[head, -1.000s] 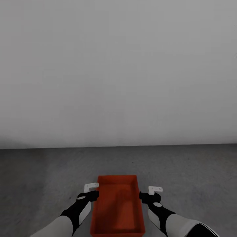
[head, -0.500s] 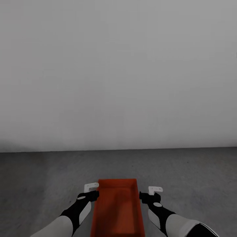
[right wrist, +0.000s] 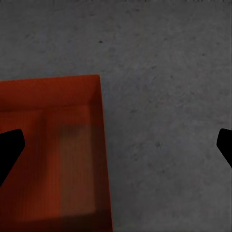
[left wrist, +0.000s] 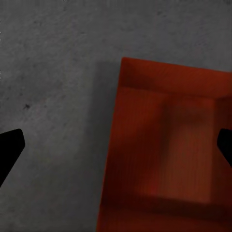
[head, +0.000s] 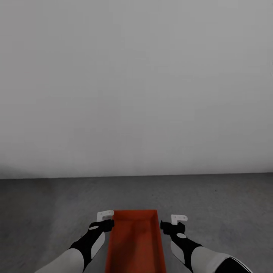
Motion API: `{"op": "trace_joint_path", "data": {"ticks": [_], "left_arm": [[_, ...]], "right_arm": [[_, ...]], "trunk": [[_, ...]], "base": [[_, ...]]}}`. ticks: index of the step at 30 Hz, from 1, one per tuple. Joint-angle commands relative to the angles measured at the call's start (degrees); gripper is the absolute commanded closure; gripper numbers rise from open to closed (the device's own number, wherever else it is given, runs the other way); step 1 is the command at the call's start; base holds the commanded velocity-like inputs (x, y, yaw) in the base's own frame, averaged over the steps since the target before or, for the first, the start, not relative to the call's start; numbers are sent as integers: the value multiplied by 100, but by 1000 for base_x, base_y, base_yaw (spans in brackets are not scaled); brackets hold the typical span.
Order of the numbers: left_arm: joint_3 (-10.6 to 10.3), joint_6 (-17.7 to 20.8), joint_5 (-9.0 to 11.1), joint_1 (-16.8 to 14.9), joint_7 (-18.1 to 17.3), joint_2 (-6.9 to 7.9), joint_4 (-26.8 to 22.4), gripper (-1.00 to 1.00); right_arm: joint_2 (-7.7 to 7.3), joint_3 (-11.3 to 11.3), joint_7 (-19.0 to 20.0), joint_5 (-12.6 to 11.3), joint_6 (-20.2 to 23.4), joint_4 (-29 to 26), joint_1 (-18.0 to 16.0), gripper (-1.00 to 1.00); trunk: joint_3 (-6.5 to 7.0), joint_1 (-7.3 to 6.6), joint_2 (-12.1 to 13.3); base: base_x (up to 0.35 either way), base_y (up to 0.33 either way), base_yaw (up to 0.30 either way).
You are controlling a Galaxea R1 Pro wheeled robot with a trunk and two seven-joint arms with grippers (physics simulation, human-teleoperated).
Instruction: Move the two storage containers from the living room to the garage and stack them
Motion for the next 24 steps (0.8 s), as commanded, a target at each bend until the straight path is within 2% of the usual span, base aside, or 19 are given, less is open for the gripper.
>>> {"op": "trace_joint_path", "data": {"ticks": [1,24], "left_arm": [[6,27,57,0,14,-2,-13,-100],[6,26,57,0,14,-1,-13,-100]], "right_arm": [[2,48,-18,-47,-14,3,-3,-100],[2,48,-18,-48,-14,3,-4,-100]], "trunk": [[16,-23,39],[434,-528,962]], "base": [[0,0,0],[0,0,0]]}}
